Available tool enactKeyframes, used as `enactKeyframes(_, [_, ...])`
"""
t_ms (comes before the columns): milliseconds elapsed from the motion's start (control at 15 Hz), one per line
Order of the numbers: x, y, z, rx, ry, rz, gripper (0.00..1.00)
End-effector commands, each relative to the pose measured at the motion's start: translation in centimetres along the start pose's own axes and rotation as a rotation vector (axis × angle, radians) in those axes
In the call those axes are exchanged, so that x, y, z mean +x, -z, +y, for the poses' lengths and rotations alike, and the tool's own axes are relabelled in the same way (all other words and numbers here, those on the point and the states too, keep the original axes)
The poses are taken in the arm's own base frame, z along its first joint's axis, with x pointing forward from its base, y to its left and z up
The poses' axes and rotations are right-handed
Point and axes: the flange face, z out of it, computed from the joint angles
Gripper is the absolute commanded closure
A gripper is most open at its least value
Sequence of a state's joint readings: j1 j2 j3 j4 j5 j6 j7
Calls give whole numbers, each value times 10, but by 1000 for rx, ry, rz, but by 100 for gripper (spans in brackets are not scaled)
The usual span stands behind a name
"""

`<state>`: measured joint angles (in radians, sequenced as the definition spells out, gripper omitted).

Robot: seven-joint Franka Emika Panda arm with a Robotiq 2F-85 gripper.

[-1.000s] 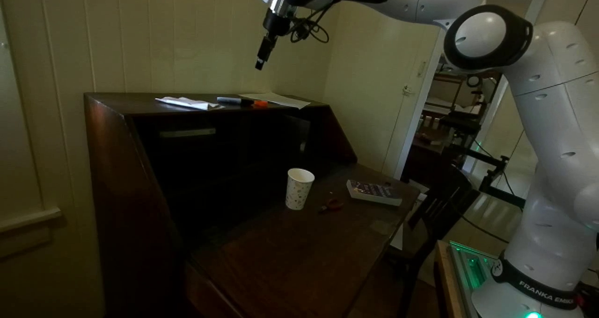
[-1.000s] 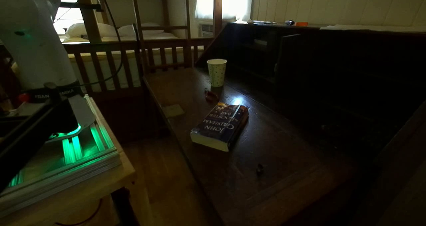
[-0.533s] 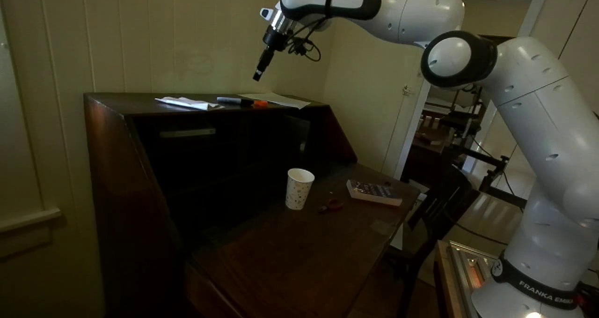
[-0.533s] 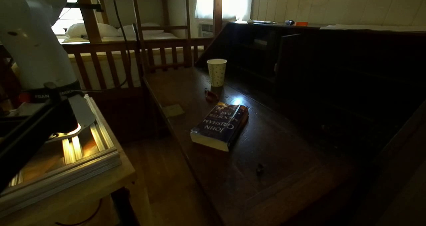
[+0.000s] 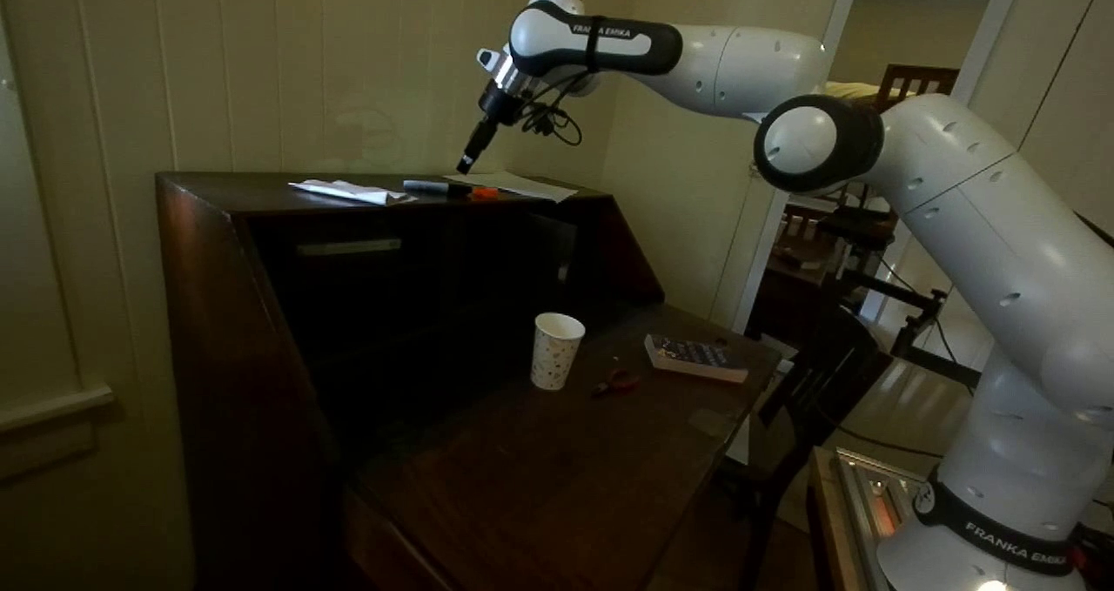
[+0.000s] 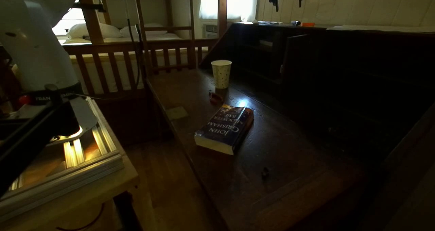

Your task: Pick up the marker from the top of the shelf and put it inside the white cup.

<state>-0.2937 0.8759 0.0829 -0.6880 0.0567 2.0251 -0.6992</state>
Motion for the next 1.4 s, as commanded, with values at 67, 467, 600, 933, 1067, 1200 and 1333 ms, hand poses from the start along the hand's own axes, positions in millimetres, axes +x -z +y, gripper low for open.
enactKeyframes(67, [-4,-20,12,31,-46,97,0])
enactKeyframes(467, [-11,-44,17,74,-92,161,0])
enactKeyframes(600, [-12,-48,18,72,-105,174,0])
enactKeyframes(933, [-17,-56,20,77,-129,162,12])
enactKeyframes(1067, [-20,-60,21,78,-145,151,24])
enactKeyframes(1200, [-21,-60,22,81,-164,147,29])
enactKeyframes(1333, [-17,-54,18,82,-181,137,40])
